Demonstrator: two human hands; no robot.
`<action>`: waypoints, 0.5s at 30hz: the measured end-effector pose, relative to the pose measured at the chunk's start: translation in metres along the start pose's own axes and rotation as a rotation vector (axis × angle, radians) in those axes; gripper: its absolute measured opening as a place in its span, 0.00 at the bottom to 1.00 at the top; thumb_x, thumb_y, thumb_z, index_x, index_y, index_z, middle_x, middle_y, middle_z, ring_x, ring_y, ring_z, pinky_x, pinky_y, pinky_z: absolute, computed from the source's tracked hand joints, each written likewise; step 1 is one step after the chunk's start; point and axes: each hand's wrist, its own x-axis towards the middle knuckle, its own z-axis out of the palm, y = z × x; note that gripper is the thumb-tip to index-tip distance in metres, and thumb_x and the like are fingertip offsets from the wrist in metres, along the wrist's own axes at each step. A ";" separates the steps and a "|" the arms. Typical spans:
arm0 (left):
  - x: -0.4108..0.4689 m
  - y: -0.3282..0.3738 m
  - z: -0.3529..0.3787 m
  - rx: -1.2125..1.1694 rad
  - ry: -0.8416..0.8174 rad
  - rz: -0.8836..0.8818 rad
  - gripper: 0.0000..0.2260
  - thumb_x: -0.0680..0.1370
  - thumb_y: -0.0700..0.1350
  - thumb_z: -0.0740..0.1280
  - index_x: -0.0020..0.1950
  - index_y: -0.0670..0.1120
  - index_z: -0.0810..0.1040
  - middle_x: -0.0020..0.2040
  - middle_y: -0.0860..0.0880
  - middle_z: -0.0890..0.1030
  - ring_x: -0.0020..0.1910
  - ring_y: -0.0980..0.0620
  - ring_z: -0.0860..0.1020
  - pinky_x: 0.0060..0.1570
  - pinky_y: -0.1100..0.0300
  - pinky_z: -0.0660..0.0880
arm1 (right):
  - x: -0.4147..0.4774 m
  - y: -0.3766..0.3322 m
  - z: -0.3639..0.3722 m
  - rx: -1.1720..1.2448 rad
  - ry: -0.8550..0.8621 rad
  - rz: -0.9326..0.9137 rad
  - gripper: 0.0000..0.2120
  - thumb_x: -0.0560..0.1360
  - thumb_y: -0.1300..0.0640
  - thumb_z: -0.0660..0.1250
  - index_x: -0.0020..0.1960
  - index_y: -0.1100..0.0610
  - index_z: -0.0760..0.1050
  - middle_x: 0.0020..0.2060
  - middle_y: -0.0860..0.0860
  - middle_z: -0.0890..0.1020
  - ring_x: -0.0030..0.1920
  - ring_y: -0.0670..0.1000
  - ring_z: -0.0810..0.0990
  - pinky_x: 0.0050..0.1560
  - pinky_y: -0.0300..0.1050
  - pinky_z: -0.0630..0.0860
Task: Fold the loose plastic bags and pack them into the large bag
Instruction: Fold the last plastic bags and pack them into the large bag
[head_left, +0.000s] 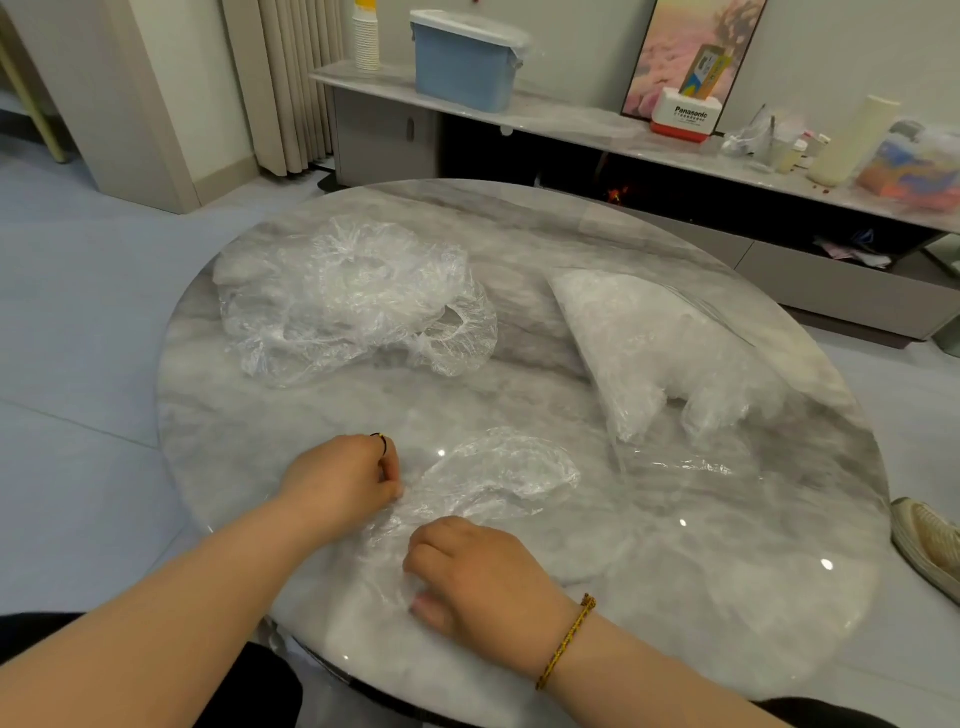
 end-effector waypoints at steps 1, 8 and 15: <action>-0.001 -0.001 0.000 -0.016 0.008 0.033 0.10 0.76 0.45 0.64 0.38 0.57 0.68 0.36 0.58 0.70 0.42 0.55 0.71 0.34 0.69 0.65 | 0.000 0.000 0.001 -0.005 0.016 0.012 0.13 0.64 0.53 0.54 0.34 0.53 0.78 0.35 0.46 0.80 0.33 0.47 0.79 0.24 0.33 0.70; -0.010 0.001 -0.001 -0.062 -0.007 0.392 0.24 0.74 0.33 0.52 0.65 0.49 0.73 0.71 0.55 0.64 0.72 0.60 0.57 0.65 0.73 0.51 | -0.004 0.004 -0.009 0.575 0.135 0.370 0.09 0.67 0.51 0.55 0.35 0.56 0.68 0.27 0.44 0.68 0.30 0.43 0.67 0.33 0.31 0.63; -0.007 -0.006 0.011 0.019 -0.146 0.441 0.24 0.69 0.45 0.55 0.63 0.45 0.75 0.70 0.50 0.68 0.71 0.57 0.61 0.68 0.69 0.56 | 0.001 0.016 -0.028 1.197 0.362 0.860 0.11 0.74 0.63 0.60 0.33 0.58 0.65 0.28 0.55 0.72 0.26 0.45 0.74 0.30 0.37 0.72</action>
